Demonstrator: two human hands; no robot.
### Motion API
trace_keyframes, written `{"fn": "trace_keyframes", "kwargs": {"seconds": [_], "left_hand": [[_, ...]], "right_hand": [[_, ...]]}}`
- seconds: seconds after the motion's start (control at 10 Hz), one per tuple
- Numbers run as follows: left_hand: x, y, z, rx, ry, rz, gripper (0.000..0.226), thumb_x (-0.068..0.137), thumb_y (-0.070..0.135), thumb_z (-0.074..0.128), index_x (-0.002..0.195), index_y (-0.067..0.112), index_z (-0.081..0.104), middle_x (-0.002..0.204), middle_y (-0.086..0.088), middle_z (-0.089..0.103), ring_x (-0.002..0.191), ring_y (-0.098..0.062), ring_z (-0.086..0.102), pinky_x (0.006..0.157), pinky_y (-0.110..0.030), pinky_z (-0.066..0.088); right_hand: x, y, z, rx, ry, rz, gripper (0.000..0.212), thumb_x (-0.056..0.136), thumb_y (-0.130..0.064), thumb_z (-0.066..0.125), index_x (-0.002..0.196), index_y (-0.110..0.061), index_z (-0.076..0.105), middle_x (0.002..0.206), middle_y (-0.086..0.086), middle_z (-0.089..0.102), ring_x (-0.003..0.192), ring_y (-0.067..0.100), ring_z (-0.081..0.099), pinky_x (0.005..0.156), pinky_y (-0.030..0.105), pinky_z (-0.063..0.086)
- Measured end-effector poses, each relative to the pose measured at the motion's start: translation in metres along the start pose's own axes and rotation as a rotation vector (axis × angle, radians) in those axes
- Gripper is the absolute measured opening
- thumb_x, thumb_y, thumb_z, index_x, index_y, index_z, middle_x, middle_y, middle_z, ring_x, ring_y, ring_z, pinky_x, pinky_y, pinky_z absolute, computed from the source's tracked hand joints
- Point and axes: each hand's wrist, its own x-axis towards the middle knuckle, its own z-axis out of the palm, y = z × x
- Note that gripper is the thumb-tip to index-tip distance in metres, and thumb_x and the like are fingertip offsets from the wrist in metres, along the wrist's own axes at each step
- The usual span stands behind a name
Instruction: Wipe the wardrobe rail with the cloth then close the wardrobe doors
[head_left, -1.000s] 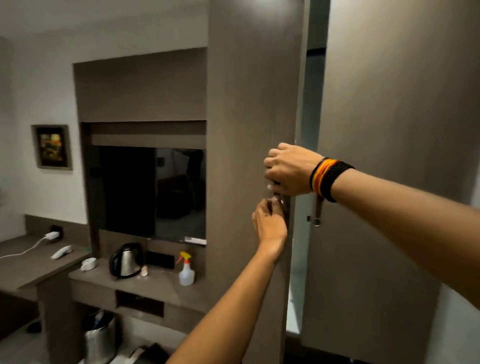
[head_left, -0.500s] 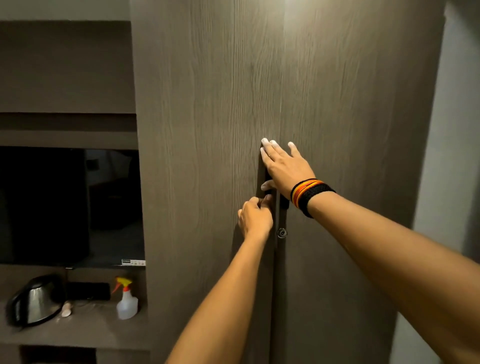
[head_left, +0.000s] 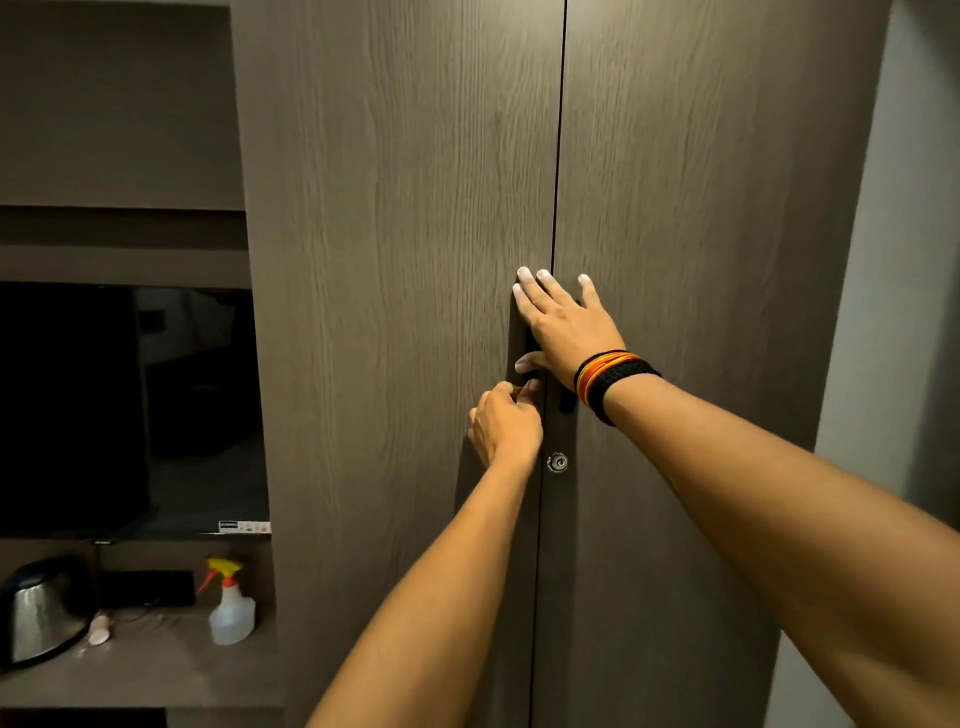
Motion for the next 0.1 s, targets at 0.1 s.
{"fn": "trace_keyframes", "kwargs": {"seconds": [0.1], "left_hand": [[-0.0105, -0.0025, -0.0211, 0.174, 0.190, 0.235, 0.028, 0.104, 0.033, 0.049, 0.116, 0.017, 0.068, 0.117, -0.006, 0.066, 0.110, -0.026, 0.060, 0.092, -0.040, 0.050]], "right_hand": [[-0.0178, -0.0060, 0.0035, 0.038, 0.066, 0.061, 0.092, 0.094, -0.054, 0.058, 0.162, -0.013, 0.011, 0.172, 0.005, 0.000, 0.159, 0.026, 0.002, 0.125, 0.059, 0.012]]}}
